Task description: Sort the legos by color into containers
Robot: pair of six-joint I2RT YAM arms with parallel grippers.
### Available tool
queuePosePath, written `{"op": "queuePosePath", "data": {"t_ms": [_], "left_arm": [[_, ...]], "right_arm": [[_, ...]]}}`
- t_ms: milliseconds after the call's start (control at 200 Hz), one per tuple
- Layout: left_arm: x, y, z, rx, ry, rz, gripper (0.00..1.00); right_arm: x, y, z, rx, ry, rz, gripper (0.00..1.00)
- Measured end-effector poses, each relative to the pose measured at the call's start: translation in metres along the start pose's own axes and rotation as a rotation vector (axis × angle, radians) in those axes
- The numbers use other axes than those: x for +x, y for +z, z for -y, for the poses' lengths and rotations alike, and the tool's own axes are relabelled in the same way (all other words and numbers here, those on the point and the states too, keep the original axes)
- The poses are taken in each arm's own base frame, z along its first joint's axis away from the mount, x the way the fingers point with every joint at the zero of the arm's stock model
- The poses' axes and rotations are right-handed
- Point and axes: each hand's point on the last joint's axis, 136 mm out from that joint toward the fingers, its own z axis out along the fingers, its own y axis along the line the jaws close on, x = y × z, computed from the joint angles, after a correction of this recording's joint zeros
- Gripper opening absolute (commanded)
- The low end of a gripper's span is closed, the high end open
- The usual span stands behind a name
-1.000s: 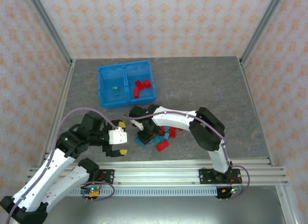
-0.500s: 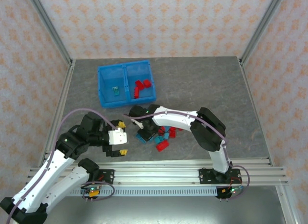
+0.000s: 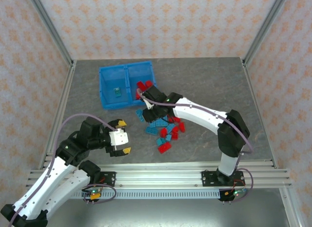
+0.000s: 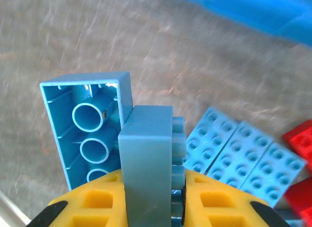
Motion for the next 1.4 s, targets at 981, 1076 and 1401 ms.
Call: {"op": "queuePosePath", "data": {"t_ms": [981, 1076, 1401], "left_arm": [[0.023, -0.129, -0.137, -1.000, -0.649, -0.072, 1.00], [0.028, -0.132, -0.140, -1.042, -0.685, -0.085, 1.00], [0.038, -0.126, -0.145, -1.084, -0.770, -0.115, 1.00]], "right_arm": [[-0.191, 0.155, -0.069, -0.058, 0.046, 0.389, 0.42], [-0.187, 0.159, -0.074, -0.050, 0.011, 0.384, 0.42], [-0.191, 0.145, -0.082, -0.033, 0.001, 0.410, 0.47]]}}
